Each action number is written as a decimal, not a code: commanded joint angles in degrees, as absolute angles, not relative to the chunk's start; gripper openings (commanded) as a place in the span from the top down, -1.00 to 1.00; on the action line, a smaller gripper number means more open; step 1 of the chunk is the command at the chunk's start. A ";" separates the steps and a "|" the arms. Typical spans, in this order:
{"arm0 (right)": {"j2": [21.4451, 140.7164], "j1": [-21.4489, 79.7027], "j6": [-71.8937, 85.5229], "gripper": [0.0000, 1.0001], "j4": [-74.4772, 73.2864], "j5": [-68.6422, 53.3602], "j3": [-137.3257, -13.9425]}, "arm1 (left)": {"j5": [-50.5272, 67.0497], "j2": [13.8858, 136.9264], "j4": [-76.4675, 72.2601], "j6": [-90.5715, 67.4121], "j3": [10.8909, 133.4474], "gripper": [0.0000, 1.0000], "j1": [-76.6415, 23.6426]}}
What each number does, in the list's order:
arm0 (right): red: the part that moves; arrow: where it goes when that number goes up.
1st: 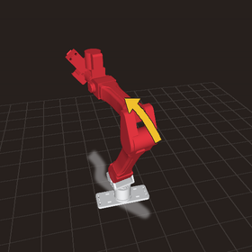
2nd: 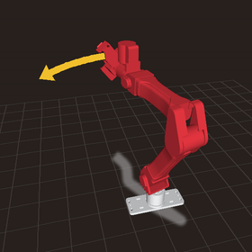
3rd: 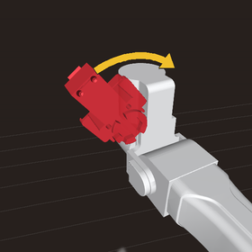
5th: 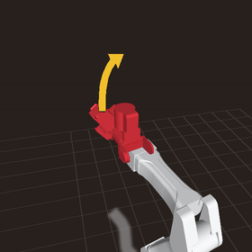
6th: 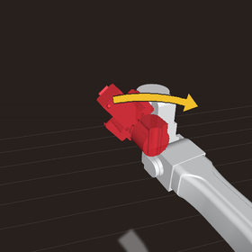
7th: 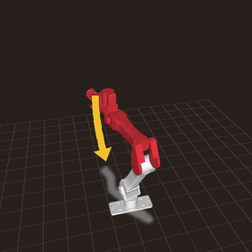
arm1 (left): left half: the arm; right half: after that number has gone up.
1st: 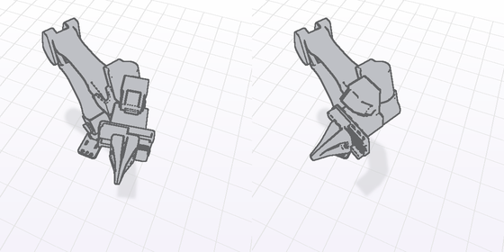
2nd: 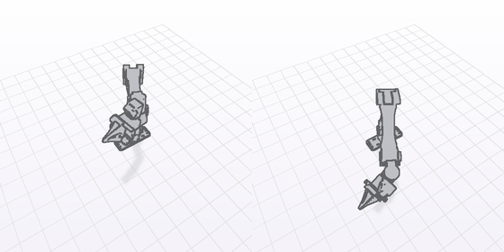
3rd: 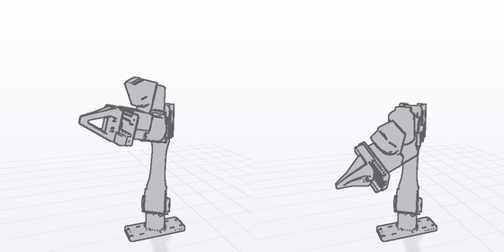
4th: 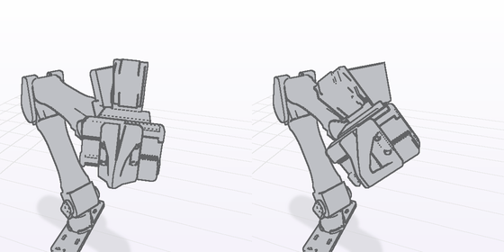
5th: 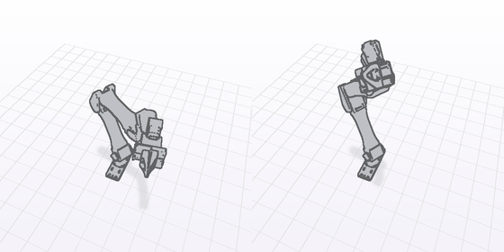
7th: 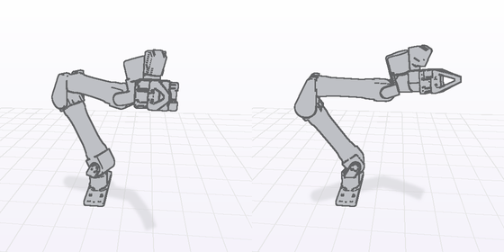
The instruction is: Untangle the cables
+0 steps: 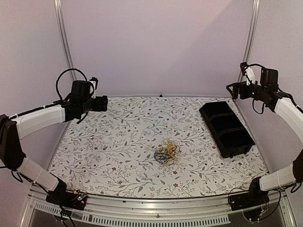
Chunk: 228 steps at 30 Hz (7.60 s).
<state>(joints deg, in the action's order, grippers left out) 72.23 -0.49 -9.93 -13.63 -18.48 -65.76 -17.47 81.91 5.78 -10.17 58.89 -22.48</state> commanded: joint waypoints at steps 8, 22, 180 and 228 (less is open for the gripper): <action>80.96 8.18 -23.07 -0.87 -15.02 -29.85 -62.82 | 1.39 79.91 -3.29 -6.29 50.59 -0.65 -24.83; 103.85 32.82 -39.34 -0.02 -24.96 -31.72 -73.82 | 22.17 93.68 -10.09 -14.29 50.78 -0.27 -40.41; 100.62 5.10 -16.35 1.00 -28.47 -40.98 -104.60 | -1.88 81.69 -12.30 -10.95 67.23 -0.36 -48.70; 119.89 -4.40 -23.16 1.00 -30.30 -14.51 -95.33 | -1.17 84.89 -14.51 -13.44 63.38 -0.35 -48.17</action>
<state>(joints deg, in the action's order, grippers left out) 119.02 -6.33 -23.38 -30.41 -21.54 -94.45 -1.32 84.36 -12.93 -12.75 64.53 -48.64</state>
